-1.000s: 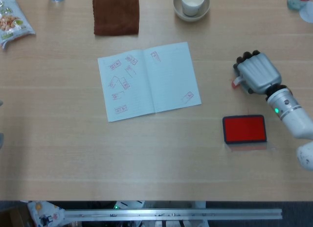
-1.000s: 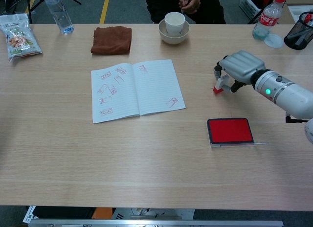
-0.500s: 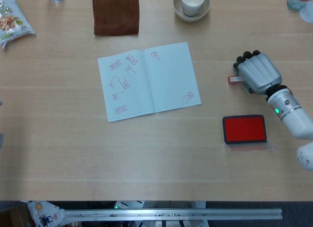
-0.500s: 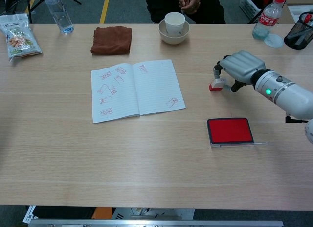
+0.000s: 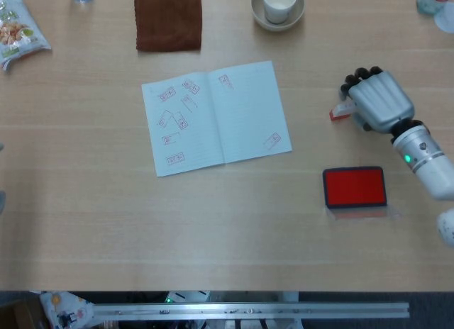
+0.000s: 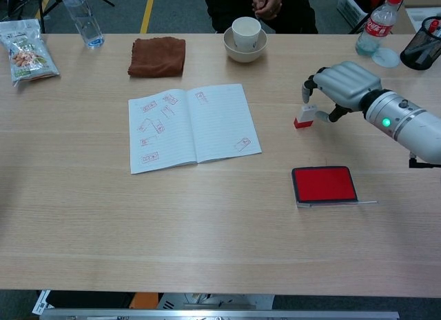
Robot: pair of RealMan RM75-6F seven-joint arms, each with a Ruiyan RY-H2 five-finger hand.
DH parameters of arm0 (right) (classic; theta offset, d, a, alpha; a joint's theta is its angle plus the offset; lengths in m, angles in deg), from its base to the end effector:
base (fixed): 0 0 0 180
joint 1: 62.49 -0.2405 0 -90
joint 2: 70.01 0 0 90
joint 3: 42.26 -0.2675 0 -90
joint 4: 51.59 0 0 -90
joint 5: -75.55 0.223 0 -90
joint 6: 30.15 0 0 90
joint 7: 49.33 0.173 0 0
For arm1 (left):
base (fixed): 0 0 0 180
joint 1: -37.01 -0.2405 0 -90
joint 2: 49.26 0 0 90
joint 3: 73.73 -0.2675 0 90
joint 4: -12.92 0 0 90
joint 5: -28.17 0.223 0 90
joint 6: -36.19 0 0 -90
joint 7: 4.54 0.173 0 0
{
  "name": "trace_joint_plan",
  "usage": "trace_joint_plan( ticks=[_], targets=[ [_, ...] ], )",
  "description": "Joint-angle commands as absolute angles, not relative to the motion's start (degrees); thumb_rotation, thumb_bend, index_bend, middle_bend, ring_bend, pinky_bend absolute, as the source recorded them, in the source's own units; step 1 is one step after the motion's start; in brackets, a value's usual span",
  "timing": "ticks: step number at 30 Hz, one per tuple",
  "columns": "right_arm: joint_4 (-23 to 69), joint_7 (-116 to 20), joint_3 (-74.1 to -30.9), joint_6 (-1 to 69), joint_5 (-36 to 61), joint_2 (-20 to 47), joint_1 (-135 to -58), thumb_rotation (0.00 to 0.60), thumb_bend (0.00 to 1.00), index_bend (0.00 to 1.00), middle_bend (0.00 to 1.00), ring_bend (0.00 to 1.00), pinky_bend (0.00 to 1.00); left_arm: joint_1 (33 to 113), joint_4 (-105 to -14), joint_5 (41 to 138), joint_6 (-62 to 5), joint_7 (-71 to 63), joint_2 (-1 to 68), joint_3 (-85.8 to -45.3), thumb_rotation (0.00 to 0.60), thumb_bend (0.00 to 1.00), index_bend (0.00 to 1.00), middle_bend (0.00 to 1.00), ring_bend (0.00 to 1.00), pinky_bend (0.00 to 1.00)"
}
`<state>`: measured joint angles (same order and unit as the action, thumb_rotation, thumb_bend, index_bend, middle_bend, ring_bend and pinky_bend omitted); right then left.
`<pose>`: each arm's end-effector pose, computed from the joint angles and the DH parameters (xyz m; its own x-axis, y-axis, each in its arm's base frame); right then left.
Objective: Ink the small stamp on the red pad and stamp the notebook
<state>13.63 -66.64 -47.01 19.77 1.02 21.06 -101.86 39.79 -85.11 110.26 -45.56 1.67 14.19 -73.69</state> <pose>-0.2400 -0.3924 -0.0449 0.7058 -0.2214 0.6730 -0.6931 -0.4127 0.5911 -0.3317 0.1861 0.1327 0.4026 0.1361 0.9052 0.9066 0.0775 -0.4149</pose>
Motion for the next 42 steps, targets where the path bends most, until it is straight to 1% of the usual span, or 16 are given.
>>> trace_joint_plan(
  ticks=[1,5,11,16,23,30,42],
  targets=[
    [16.6,-67.0,-47.7,21.7,0.9,18.9,-101.2,0.6,0.3,0.4,0.36,0.24,0.31,39.9,-85.2,110.3,-45.5,1.8,14.2,-73.6,0.6,0.32,0.19,0.12,0.15,0.1],
    [20.5,-67.3,-48.7,24.6,1.1,16.0,-100.1,0.6,0.3,0.39,0.36,0.24,0.31,40.1,-85.4,110.4,-45.5,1.9,14.2,-73.4,0.6,0.32,0.19,0.12,0.15,0.1],
    [27.4,-70.6,-50.2,29.5,5.2,10.2,-96.5,0.6,0.31,0.39,0.37,0.24,0.31,40.2,-84.8,110.6,-46.2,1.7,14.7,-73.0,0.6,0.32,0.19,0.13,0.15,0.1],
    [33.5,-71.3,-49.7,34.4,6.5,5.3,-92.4,0.6,0.34,0.45,0.39,0.25,0.31,40.4,-83.9,110.8,-46.5,1.2,15.5,-72.7,0.6,0.32,0.19,0.13,0.15,0.1],
    [38.9,-70.1,-47.5,41.5,4.7,-0.3,-86.1,0.6,0.35,0.48,0.41,0.27,0.31,40.6,-82.7,112.2,-47.4,1.4,16.8,-72.5,0.6,0.33,0.19,0.13,0.15,0.1],
    [41.5,-68.2,-45.2,47.4,1.7,-3.1,-80.8,0.6,0.35,0.48,0.41,0.27,0.31,40.7,-81.3,113.4,-48.9,1.7,18.4,-72.1,0.6,0.32,0.19,0.13,0.15,0.1],
    [45.1,-68.1,-43.4,52.4,-1.6,-5.2,-75.4,0.6,0.35,0.49,0.41,0.27,0.31,39.9,-80.5,114.7,-51.4,1.1,19.5,-72.0,0.6,0.32,0.19,0.13,0.15,0.1]
  ],
)
